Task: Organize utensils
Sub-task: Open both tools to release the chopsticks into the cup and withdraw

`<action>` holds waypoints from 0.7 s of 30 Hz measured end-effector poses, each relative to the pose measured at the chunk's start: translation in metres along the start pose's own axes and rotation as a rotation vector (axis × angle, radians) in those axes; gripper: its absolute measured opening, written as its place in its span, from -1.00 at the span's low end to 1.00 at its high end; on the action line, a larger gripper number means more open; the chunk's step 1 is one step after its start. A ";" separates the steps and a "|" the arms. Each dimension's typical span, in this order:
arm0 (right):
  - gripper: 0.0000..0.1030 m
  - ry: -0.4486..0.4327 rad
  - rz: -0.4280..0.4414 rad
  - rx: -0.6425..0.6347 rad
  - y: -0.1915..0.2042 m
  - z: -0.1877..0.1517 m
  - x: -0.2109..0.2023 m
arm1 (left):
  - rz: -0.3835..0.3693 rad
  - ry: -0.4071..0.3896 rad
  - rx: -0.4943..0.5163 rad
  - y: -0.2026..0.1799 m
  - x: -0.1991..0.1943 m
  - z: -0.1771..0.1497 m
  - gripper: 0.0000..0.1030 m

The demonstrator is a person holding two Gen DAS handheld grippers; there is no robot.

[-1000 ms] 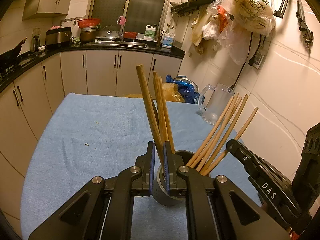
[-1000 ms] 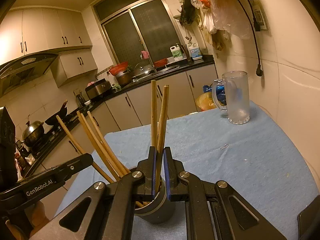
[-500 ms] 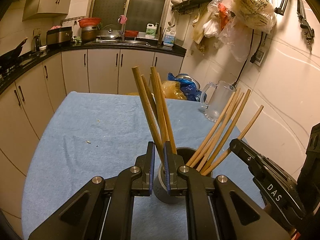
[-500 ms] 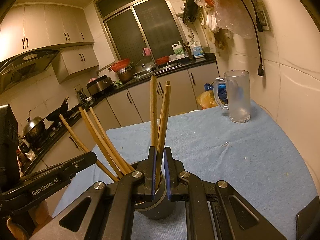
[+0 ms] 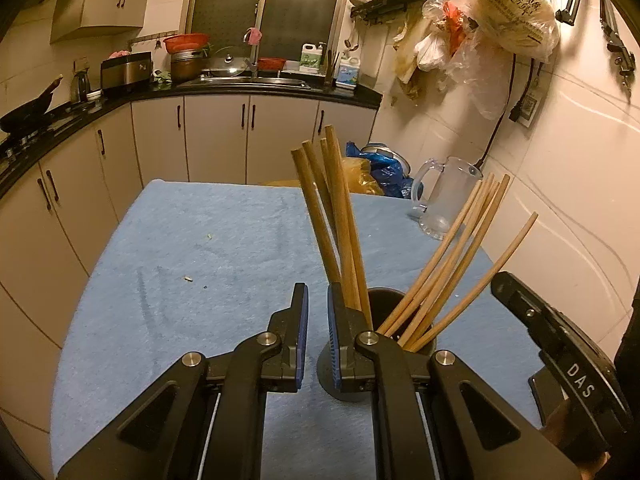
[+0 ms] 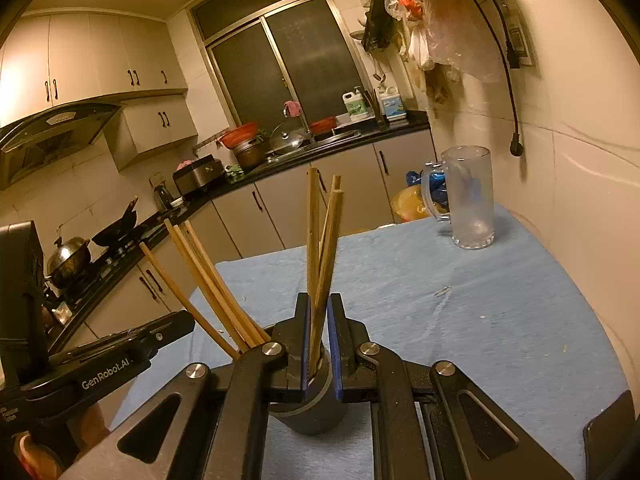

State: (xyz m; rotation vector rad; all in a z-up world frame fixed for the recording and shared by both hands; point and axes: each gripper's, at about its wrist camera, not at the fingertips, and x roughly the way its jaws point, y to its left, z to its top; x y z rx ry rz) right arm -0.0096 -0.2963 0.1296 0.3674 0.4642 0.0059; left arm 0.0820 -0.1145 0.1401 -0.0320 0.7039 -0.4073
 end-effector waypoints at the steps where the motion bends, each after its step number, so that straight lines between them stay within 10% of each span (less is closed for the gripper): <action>1: -0.81 -0.002 -0.003 0.004 0.000 0.000 -0.002 | 0.003 0.002 0.001 0.000 0.000 0.000 -0.82; 14: -0.38 -0.021 -0.027 -0.005 0.003 0.001 -0.020 | 0.076 -0.001 0.000 0.003 -0.006 -0.006 -0.20; 21: 0.36 -0.034 -0.101 0.008 -0.005 -0.003 -0.036 | 0.178 -0.001 -0.011 0.011 -0.018 -0.020 0.37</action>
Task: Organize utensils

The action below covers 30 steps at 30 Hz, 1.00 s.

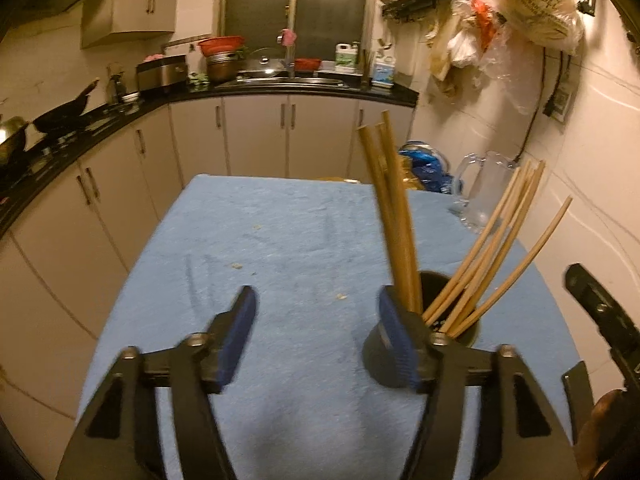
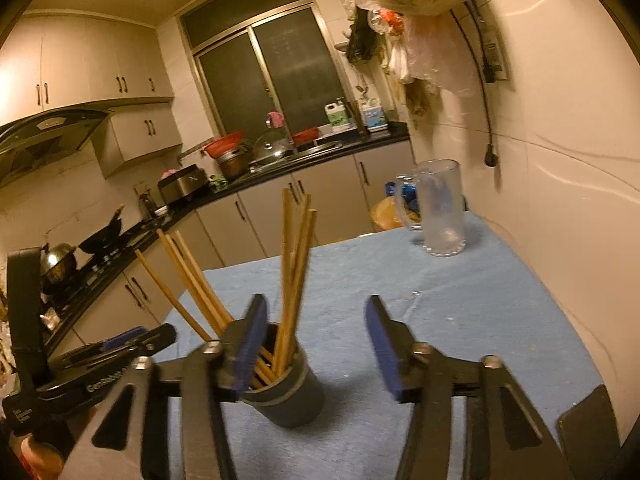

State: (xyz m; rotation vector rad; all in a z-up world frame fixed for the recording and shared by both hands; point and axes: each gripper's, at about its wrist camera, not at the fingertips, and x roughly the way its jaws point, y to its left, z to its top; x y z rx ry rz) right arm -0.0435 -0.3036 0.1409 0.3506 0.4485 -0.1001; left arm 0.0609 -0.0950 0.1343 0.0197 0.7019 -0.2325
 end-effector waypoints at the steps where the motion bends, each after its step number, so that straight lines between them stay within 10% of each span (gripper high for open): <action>1: 0.44 0.000 -0.016 -0.002 0.000 -0.001 -0.002 | 0.011 0.001 -0.001 0.002 -0.003 -0.004 0.45; 3: 0.76 0.007 -0.043 -0.014 0.000 -0.003 -0.007 | 0.037 0.004 0.000 0.004 -0.008 -0.011 0.47; 11: 0.99 0.017 -0.144 -0.094 0.011 -0.023 -0.044 | 0.194 -0.011 0.035 0.010 -0.046 -0.055 0.83; 30: 0.99 -0.017 -0.235 -0.130 0.023 -0.092 -0.163 | 0.268 -0.084 0.114 0.002 -0.159 -0.147 0.89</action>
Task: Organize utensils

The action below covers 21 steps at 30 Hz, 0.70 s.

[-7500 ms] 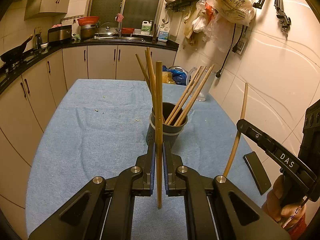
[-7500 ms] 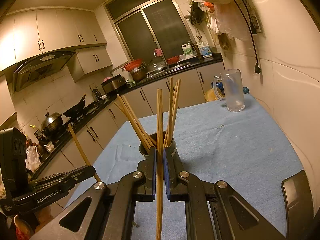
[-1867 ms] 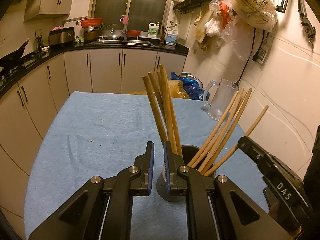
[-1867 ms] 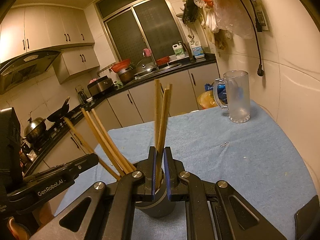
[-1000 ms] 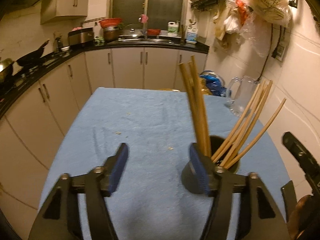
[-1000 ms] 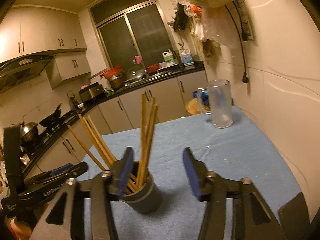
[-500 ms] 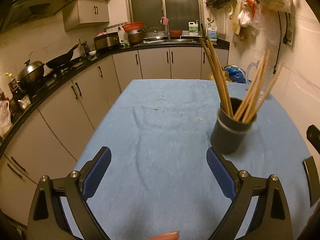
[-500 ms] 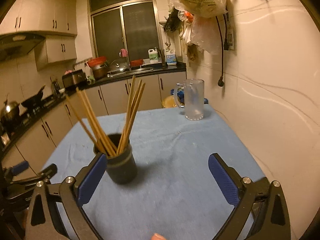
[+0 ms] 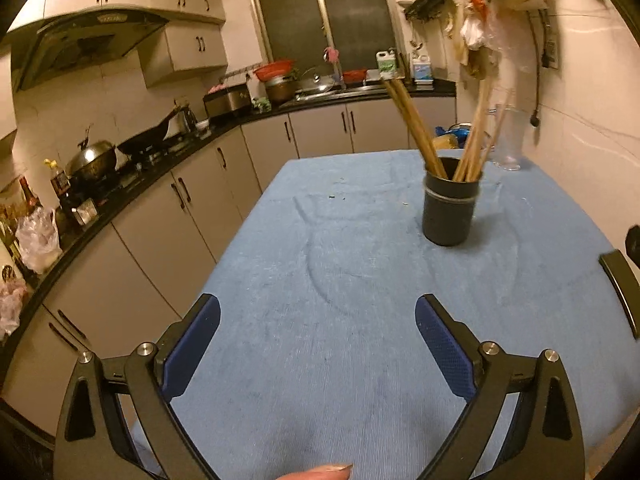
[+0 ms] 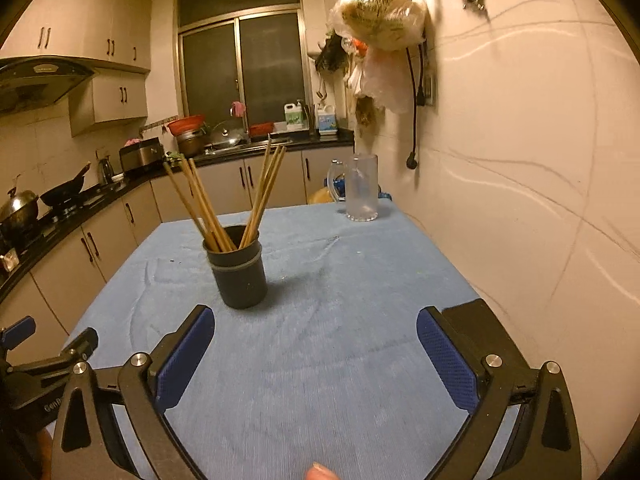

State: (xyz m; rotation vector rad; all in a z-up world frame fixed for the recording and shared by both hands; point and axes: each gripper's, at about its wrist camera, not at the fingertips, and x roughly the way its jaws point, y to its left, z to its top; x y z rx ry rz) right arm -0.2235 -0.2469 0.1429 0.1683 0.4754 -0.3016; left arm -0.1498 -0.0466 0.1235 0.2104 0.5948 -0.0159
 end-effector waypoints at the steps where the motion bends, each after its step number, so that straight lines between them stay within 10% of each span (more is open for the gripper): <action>1: 0.99 -0.009 -0.003 0.008 -0.001 -0.003 -0.007 | -0.014 -0.005 -0.007 0.001 -0.006 -0.002 0.89; 21: 0.99 -0.047 -0.020 -0.039 0.001 -0.023 -0.044 | -0.052 -0.027 -0.044 -0.006 -0.039 -0.015 0.89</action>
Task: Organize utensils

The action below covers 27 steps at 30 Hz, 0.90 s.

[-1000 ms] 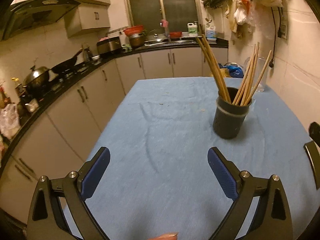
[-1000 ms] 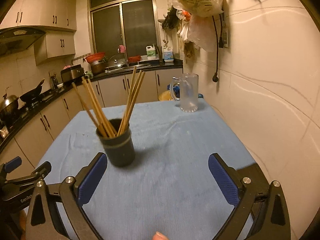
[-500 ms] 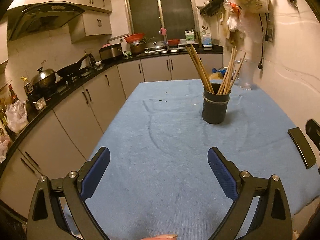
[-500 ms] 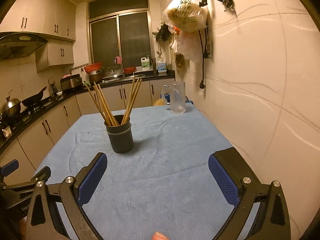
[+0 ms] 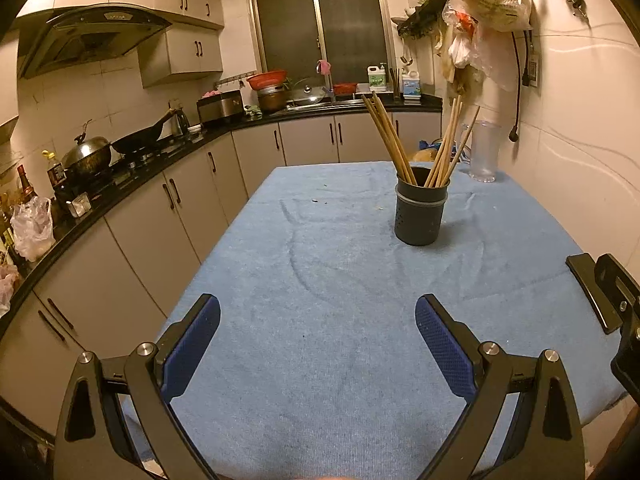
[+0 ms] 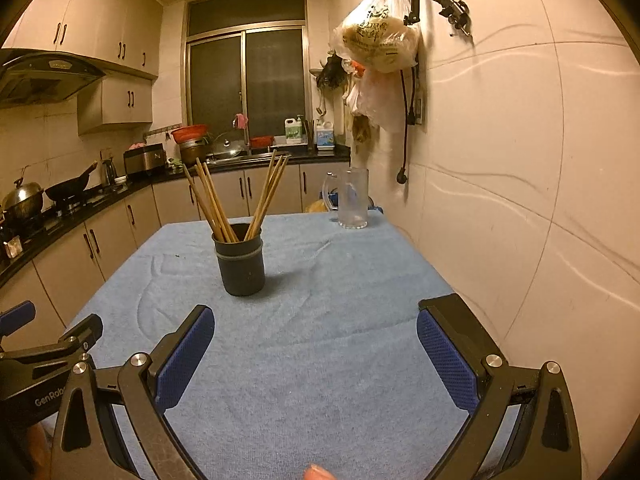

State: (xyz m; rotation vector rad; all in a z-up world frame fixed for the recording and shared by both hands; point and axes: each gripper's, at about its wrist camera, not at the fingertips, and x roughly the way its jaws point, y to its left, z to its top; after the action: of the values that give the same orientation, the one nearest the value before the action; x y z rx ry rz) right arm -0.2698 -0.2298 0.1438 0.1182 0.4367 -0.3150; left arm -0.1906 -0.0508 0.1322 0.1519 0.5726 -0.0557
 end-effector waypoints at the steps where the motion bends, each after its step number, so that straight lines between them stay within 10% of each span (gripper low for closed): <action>1: 0.99 0.000 -0.002 -0.003 0.000 -0.001 0.000 | -0.003 0.003 0.000 0.000 0.000 0.000 0.89; 27: 0.99 0.042 -0.005 -0.011 0.000 -0.006 0.010 | -0.017 0.030 0.015 -0.008 0.008 -0.010 0.89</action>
State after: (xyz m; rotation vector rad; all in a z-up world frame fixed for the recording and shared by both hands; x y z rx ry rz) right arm -0.2635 -0.2314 0.1341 0.1127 0.4802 -0.3156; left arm -0.1901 -0.0577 0.1190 0.1629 0.6034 -0.0741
